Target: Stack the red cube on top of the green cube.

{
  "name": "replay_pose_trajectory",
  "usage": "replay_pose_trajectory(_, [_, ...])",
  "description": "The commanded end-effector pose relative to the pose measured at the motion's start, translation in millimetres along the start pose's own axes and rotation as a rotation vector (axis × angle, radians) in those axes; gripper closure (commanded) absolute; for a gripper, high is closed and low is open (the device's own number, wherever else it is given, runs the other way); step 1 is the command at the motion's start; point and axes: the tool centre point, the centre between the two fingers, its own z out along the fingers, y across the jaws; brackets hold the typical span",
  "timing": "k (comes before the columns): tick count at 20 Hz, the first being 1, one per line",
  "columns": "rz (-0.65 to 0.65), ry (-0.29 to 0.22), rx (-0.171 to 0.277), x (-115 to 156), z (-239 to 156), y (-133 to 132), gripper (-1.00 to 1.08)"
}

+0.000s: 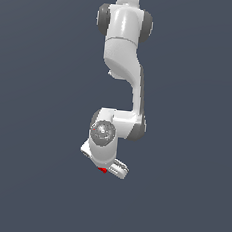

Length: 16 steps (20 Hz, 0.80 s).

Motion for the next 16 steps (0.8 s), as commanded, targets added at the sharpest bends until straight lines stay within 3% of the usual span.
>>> replay_pose_trajectory(1, [0.000,0.000,0.000,0,0,0,1.08])
replay_pose_trajectory(8, [0.000,0.000,0.000,-1,-20,0,1.08])
replay_pose_trajectory(16, [0.000,0.000,0.000,-2,-77,1,1.08])
